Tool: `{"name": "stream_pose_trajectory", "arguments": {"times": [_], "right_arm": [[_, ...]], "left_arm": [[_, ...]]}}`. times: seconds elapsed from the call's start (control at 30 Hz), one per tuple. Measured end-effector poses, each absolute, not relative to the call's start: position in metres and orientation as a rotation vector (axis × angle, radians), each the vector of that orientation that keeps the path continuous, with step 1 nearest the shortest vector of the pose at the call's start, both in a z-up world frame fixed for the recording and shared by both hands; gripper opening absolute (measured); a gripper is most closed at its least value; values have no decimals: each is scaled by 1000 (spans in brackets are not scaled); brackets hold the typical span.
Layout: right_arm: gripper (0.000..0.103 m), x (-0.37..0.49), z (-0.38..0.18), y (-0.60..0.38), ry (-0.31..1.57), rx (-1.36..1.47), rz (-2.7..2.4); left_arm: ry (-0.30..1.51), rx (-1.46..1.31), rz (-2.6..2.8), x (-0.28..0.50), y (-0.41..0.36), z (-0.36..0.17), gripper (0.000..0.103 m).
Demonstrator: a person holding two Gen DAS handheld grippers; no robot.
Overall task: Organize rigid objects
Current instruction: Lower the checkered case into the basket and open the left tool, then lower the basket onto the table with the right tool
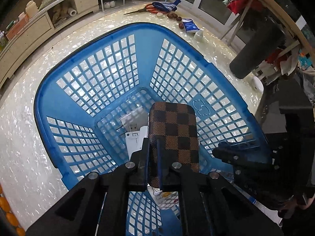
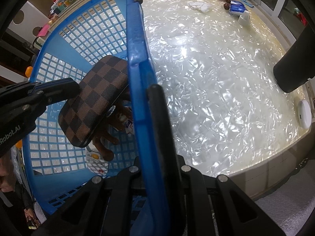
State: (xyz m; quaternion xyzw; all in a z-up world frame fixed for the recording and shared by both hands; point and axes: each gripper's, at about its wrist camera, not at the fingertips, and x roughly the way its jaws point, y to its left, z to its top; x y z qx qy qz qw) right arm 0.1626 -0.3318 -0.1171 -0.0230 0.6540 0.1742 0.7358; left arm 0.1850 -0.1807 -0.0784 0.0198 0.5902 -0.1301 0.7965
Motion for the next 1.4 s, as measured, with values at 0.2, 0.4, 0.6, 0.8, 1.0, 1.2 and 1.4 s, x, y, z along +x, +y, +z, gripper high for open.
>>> {"name": "stream_pose_trajectory", "arguments": {"times": [0.2, 0.4, 0.6, 0.8, 1.0, 1.2, 1.4], "right_arm": [[11, 164, -116, -334, 1437, -50, 383], [11, 166, -116, -336, 1435, -44, 382], [11, 170, -108, -342, 1407, -60, 356], [53, 173, -97, -347, 1383, -50, 330], [96, 170, -69, -343, 1332, -32, 317], [103, 164, -37, -315, 1300, -36, 333], [103, 142, -18, -279, 1232, -119, 324]], "left_arm": [[1251, 76, -242, 189, -182, -78, 43], [1258, 149, -311, 183, -204, -86, 81], [1254, 160, -267, 180, -203, -79, 97], [1228, 110, -220, 176, -185, -58, 100], [1181, -4, -185, 150, -157, -39, 100], [1144, -93, -90, 126, -122, -26, 103], [1147, -158, -31, 103, -83, -24, 103]]}}
